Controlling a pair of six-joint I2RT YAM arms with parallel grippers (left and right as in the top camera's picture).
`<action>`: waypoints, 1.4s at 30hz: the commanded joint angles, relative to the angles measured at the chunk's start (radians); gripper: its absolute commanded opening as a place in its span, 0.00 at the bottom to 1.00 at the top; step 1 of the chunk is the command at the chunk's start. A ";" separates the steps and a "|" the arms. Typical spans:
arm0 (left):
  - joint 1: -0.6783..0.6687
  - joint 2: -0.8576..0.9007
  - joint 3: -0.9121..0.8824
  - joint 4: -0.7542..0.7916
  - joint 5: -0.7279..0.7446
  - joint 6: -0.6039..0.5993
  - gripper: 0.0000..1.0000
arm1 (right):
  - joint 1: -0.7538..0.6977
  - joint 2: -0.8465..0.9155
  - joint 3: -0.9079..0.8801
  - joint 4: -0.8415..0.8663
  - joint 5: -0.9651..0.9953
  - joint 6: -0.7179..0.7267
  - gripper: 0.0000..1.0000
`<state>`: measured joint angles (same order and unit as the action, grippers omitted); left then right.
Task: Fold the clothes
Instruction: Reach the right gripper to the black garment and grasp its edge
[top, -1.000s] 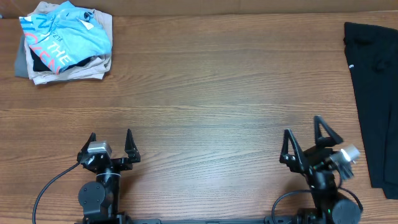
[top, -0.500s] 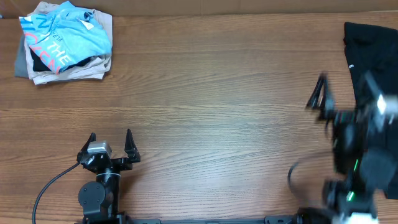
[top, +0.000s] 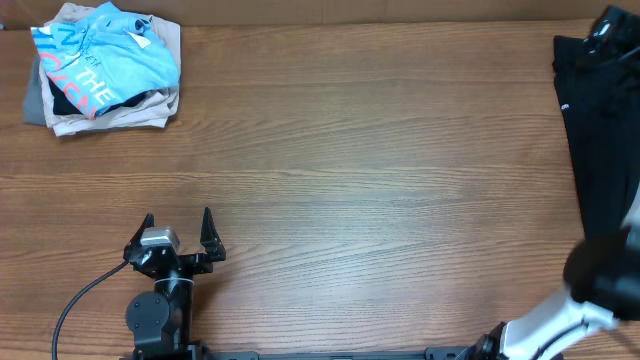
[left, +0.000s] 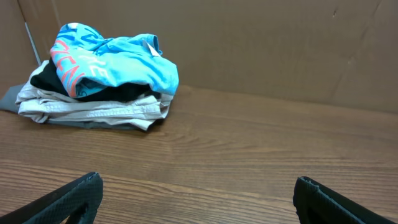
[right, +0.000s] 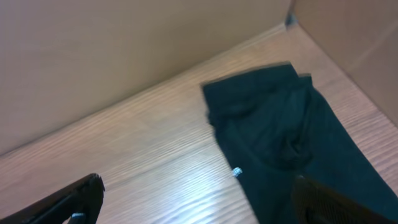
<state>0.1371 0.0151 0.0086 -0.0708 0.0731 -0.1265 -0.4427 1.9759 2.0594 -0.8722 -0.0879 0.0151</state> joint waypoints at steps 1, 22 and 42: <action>-0.003 -0.011 -0.004 -0.001 -0.005 0.018 1.00 | -0.036 0.117 0.131 -0.030 -0.026 -0.019 1.00; -0.003 -0.011 -0.004 -0.001 -0.006 0.018 1.00 | -0.144 0.582 0.130 0.383 -0.026 0.098 0.96; -0.003 -0.011 -0.004 -0.001 -0.006 0.018 1.00 | -0.144 0.624 0.149 0.386 -0.019 0.116 0.20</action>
<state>0.1371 0.0151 0.0086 -0.0708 0.0731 -0.1265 -0.5892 2.5843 2.1674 -0.4732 -0.0998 0.1246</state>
